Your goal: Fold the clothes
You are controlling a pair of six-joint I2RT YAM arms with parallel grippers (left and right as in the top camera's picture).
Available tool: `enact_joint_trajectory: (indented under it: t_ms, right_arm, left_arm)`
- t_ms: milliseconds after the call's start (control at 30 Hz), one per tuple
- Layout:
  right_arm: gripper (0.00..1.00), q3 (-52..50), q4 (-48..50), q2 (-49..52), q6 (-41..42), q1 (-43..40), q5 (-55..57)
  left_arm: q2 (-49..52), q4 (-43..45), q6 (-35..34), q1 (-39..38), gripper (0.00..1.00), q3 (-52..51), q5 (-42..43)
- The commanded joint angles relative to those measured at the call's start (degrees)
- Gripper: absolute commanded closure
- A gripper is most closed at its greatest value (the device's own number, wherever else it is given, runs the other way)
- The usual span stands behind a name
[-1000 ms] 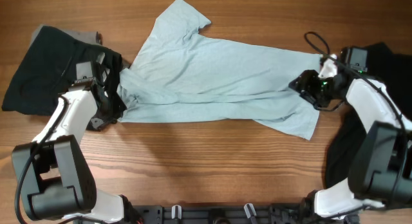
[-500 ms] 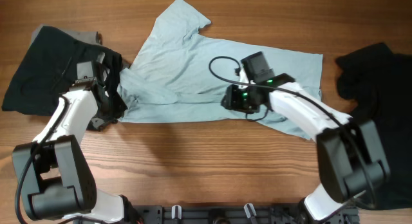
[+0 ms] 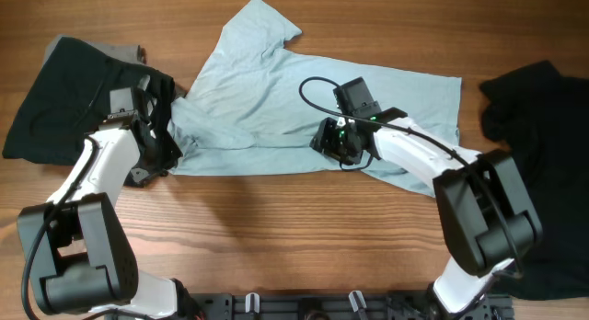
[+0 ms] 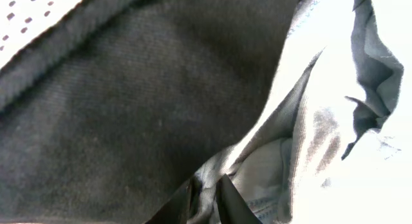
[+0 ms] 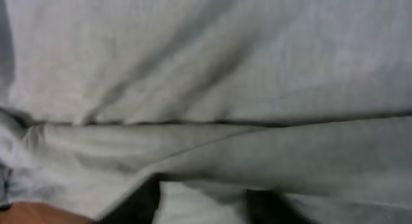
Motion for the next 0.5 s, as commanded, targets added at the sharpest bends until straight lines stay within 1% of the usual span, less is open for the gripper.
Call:
enact_joint_trajectory:
  t_ms: [0, 33, 67, 133, 267, 367, 400, 433, 467]
  right_arm:
    - [0.84, 0.5, 3.1, 1.9, 3.0, 0.0, 1.0]
    - [0.92, 0.5, 5.1, 1.8, 2.2, 0.0, 0.2]
    - [0.96, 0.6, 7.5, 1.6, 1.2, 0.0, -1.5]
    - [0.96, 0.6, 11.5, 0.5, 2.4, -0.9, -4.5]
    - [0.96, 0.6, 14.7, -0.4, 4.3, -4.0, -4.3]
    - [0.96, 0.5, 19.4, -0.4, 4.7, -6.9, -4.1]
    - [0.88, 0.5, 21.0, -0.4, 4.6, -7.6, -4.2]
    - [0.62, 0.5, 21.7, -0.4, 4.6, -8.0, -4.2]
    - [0.4, 0.5, 21.9, -0.4, 4.6, -8.5, -4.6]
  left_arm:
    - [-0.8, 0.1, 1.0, -0.3, 0.88, -0.4, 0.3]
    - [-0.8, 0.1, 1.0, -0.3, 0.88, -0.4, 0.3]
    - [-0.8, 0.1, 1.0, -0.3, 0.87, -0.4, 0.3]
    - [-0.8, 0.1, 1.0, -0.3, 0.87, -0.4, 0.3]
    - [-0.8, 0.1, 1.0, -0.3, 0.87, -0.4, 0.3]
    - [-0.8, 0.1, 1.0, -0.3, 0.87, -0.4, 0.3]
    - [-0.8, 0.1, 1.0, -0.3, 0.87, -0.4, 0.3]
    - [-0.8, 0.1, 1.0, -0.2, 0.87, -0.4, 0.3]
    - [-0.8, 0.1, 1.0, -0.3, 0.87, -0.4, 0.3]
